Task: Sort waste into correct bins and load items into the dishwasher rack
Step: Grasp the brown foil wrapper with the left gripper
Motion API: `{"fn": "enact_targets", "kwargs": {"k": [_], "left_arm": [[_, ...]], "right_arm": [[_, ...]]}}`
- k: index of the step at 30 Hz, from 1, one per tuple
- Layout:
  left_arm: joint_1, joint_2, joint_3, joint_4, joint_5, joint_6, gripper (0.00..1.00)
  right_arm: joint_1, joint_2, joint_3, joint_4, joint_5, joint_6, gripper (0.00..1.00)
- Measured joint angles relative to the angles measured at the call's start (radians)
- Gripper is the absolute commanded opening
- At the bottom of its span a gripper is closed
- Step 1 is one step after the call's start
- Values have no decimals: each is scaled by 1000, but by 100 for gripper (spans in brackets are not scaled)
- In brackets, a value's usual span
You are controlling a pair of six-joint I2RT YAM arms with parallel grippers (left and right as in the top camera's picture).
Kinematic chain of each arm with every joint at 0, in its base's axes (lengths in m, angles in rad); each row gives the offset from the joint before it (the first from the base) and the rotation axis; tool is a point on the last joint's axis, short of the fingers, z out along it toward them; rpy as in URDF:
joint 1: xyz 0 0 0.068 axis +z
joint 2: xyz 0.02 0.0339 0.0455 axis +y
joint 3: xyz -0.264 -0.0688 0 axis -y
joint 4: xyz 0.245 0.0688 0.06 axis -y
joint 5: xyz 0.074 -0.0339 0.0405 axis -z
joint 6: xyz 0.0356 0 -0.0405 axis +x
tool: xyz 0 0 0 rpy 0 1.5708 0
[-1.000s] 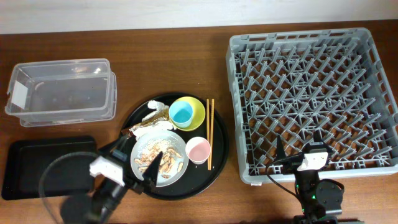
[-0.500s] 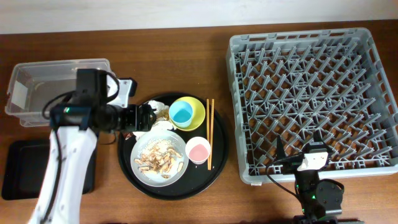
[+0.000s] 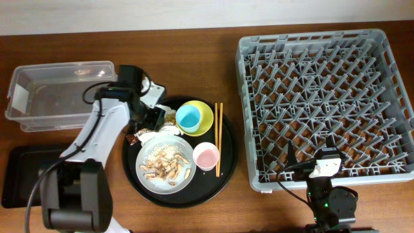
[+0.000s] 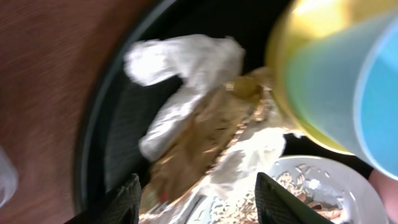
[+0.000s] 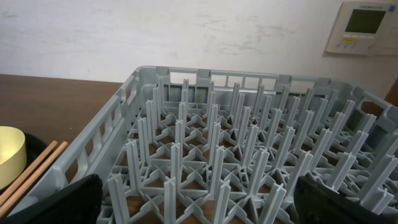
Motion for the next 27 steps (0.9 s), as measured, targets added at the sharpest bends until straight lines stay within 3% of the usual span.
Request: {"fn": "enact_targets", "kwargs": {"k": [3, 13, 17, 18, 27], "left_arm": [[-59, 42, 0, 0, -39, 68, 58], [-67, 98, 0, 70, -139, 94, 39], [-67, 98, 0, 72, -141, 100, 17], [-67, 98, 0, 72, -141, 101, 1], [-59, 78, 96, 28, -141, -70, 1]], "right_arm": [[0, 0, 0, 0, 0, 0, 98], [0, 0, 0, 0, 0, 1, 98], [0, 0, 0, 0, 0, 0, 98], [0, 0, 0, 0, 0, 1, 98], [0, 0, 0, 0, 0, 0, 99]]}}
